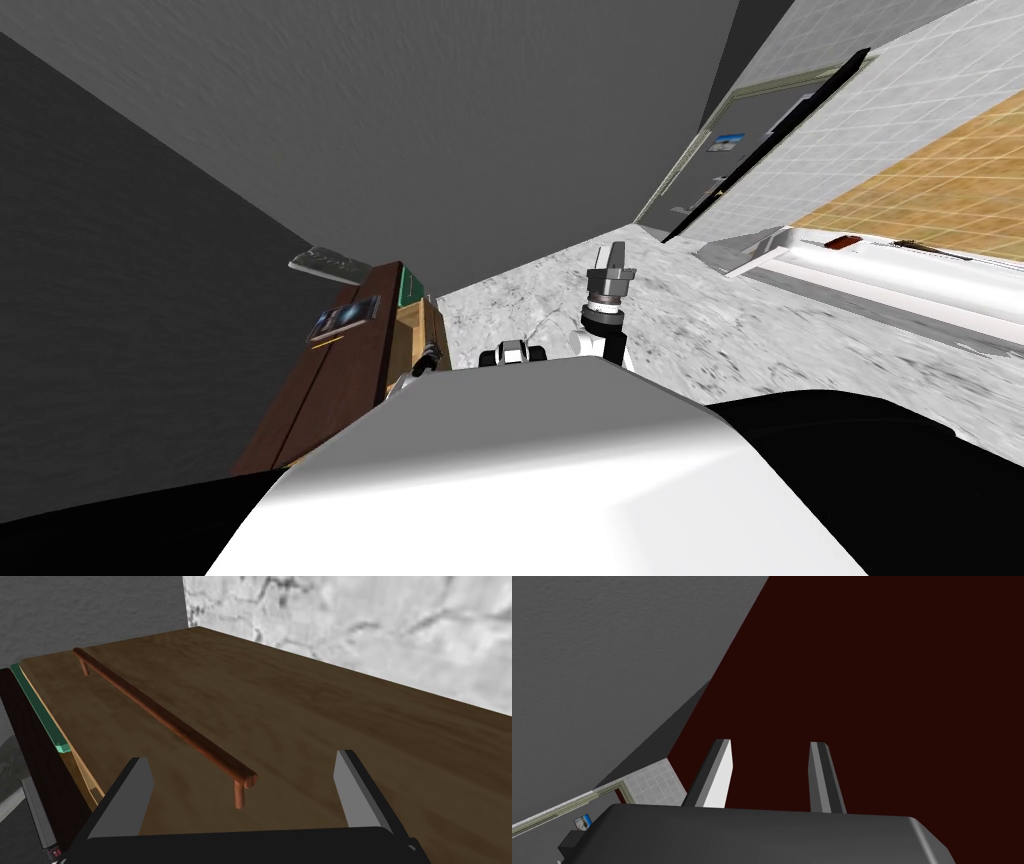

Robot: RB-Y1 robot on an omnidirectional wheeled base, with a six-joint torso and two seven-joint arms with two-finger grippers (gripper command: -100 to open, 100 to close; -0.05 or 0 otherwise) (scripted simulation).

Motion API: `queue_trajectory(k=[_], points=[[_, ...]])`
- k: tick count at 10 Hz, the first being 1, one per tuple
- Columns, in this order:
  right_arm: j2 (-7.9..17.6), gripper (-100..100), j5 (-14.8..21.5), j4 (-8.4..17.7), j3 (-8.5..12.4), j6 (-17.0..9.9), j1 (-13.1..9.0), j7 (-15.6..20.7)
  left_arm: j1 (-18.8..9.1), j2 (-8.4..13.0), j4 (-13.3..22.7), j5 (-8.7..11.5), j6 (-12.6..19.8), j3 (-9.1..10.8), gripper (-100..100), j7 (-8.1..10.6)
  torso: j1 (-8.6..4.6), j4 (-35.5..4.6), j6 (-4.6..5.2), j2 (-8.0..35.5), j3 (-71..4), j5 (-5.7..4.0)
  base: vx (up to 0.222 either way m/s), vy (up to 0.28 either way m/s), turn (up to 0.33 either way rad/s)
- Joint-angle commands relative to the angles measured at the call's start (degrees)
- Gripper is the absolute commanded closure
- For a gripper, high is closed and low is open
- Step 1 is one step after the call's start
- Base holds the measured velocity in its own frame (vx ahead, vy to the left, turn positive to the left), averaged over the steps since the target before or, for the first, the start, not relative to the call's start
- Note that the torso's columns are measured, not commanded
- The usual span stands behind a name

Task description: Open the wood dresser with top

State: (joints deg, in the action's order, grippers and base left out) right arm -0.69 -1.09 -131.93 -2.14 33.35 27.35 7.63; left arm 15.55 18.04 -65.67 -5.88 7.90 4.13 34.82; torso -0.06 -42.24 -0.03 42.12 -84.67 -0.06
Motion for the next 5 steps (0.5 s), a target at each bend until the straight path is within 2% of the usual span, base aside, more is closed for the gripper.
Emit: queue_trajectory(k=[1,3,4,5], points=[[0.00,0,0.00,0.00,0.00,0.00,0.01,0.00,-3.74,0.60,3.88,1.45,-0.19,0.11,-100,-1.44,0.01,0.03,0.01,-0.10,-0.07,0.01,-0.070,-0.001,0.034],[0.00,0,0.00,0.00,0.00,0.00,0.00,0.00,-6.42,0.60,6.47,1.45,-0.19,0.11,-100,-1.44,0.08,-0.07,0.02,0.26,0.16,0.06,-0.066,-0.008,0.003],[0.00,0,0.00,0.00,0.00,0.00,0.00,0.00,-8.47,1.08,8.61,2.86,0.23,0.08,-100,-2.85,0.08,-0.05,0.00,0.16,0.11,0.04,-0.081,0.000,0.020],[0.00,0,0.00,0.00,0.00,0.00,0.00,0.00,-9.96,1.08,9.70,2.86,0.23,0.08,-100,-2.85,0.12,-0.05,-0.03,0.25,0.13,0.02,-0.092,-0.005,0.018]])
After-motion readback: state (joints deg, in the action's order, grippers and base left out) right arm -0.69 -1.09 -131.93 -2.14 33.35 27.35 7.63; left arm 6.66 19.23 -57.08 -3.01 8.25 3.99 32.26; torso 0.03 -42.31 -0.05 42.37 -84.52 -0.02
